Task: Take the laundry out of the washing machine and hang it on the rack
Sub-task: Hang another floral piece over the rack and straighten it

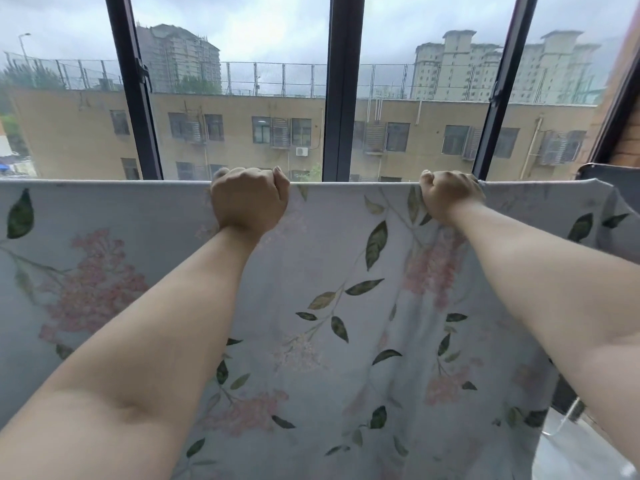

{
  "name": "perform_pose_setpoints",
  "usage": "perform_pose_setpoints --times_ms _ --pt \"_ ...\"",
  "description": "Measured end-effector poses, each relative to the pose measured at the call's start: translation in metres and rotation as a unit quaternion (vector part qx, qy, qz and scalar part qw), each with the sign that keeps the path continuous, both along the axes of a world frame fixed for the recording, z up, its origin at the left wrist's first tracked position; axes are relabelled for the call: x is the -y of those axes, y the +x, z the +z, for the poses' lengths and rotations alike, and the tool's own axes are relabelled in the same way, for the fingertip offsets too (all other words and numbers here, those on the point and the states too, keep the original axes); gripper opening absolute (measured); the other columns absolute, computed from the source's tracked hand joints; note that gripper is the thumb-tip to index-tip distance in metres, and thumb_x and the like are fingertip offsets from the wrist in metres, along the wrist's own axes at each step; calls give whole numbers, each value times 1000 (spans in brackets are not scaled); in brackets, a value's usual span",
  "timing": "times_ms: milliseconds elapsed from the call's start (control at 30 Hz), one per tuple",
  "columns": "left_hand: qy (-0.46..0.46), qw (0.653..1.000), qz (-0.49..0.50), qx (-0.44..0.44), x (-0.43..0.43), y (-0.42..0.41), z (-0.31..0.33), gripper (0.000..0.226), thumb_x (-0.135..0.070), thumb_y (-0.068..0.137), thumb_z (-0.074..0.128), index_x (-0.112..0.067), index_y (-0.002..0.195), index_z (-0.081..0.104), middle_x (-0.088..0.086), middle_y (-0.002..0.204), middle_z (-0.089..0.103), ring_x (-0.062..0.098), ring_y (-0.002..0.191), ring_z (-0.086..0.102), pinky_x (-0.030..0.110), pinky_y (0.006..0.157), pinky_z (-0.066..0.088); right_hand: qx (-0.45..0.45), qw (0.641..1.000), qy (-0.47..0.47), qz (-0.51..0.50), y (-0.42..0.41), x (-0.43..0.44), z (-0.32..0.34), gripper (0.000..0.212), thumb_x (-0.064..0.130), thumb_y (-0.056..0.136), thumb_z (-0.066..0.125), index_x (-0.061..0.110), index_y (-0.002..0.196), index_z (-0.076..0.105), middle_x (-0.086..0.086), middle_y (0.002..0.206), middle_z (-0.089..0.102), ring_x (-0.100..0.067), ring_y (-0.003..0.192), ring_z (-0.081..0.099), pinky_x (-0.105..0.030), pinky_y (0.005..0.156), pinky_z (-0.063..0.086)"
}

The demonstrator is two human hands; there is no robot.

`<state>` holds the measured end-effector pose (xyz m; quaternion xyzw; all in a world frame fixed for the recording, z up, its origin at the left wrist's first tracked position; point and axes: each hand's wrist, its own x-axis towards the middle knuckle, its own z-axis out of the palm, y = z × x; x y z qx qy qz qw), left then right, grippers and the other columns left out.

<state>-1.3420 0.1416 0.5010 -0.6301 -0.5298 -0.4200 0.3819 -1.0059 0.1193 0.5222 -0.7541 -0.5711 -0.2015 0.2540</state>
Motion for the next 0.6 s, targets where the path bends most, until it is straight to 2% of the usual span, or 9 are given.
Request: perform_pose_setpoints --times_ms 233,333,400,500,567,600 --pt "6 1000 13 -2 0 9 0 50 -30 95 37 -6 65 69 15 61 65 31 52 56 36 69 43 -4 1000 6 -8 38 5 2 65 41 100 14 5 109 68 -28 116 64 -41 112 55 -48 104 35" --pt "-27 992 57 105 3 22 6 56 -32 90 28 -4 56 62 21 58 61 25 50 43 42 83 40 4 1000 11 2 35 2 2 61 38 101 17 5 110 68 -27 116 65 -40 111 55 -47 103 35" --pt "-37 986 67 147 5 44 12 53 -35 88 25 -10 46 46 20 54 58 24 50 41 44 86 38 17 1000 14 9 34 0 3 56 35 100 18 8 103 67 -24 115 67 -38 109 57 -46 101 35" --pt "-58 996 27 63 12 112 11 51 -35 92 23 -15 47 36 9 45 43 19 47 39 39 69 33 30 999 29 23 40 0 -2 43 32 98 17 16 85 55 -19 107 69 -35 99 58 -44 92 36" --pt "-82 996 -28 6 17 171 13 47 -33 94 27 -18 49 32 1 45 32 16 46 37 35 64 28 32 998 39 29 42 -2 -3 44 32 97 16 16 84 54 -18 105 70 -34 96 57 -43 87 35" --pt "-95 994 -55 -8 20 200 14 45 -31 93 31 -18 50 32 -1 46 36 17 47 39 34 63 28 36 998 40 31 45 -2 -4 47 33 98 15 15 87 58 -18 106 70 -34 96 58 -43 86 34"
